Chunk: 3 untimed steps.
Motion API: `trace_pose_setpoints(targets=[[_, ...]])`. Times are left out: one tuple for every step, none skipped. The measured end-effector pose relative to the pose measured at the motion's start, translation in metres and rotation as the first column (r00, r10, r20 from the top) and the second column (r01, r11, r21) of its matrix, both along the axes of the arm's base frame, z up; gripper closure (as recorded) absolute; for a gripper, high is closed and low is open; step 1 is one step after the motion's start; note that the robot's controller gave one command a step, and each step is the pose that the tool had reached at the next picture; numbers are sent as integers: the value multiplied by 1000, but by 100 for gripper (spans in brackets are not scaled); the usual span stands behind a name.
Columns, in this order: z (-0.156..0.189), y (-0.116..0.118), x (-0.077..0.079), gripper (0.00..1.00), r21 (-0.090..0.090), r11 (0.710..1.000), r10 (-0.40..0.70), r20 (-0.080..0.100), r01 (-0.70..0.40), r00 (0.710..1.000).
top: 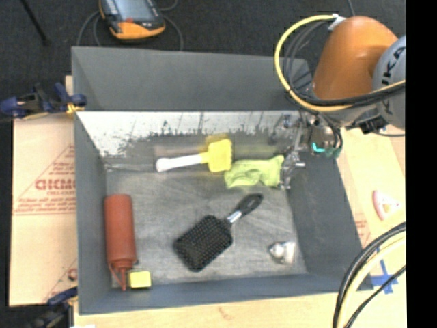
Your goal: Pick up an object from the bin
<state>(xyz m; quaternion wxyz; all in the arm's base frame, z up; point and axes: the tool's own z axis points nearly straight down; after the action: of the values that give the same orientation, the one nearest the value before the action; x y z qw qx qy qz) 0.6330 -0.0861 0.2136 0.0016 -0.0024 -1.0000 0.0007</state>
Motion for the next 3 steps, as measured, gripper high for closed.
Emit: trace_pose_setpoints(targets=[[5, 0, 1, 0, -2, 1000, 1, 8, -1, 1000], [-6, 4, -2, 0, -3, 999, 50, 13, -50, 999], [-73, 2, -14, 0, -2, 968, 251, 11, -251, 968]])
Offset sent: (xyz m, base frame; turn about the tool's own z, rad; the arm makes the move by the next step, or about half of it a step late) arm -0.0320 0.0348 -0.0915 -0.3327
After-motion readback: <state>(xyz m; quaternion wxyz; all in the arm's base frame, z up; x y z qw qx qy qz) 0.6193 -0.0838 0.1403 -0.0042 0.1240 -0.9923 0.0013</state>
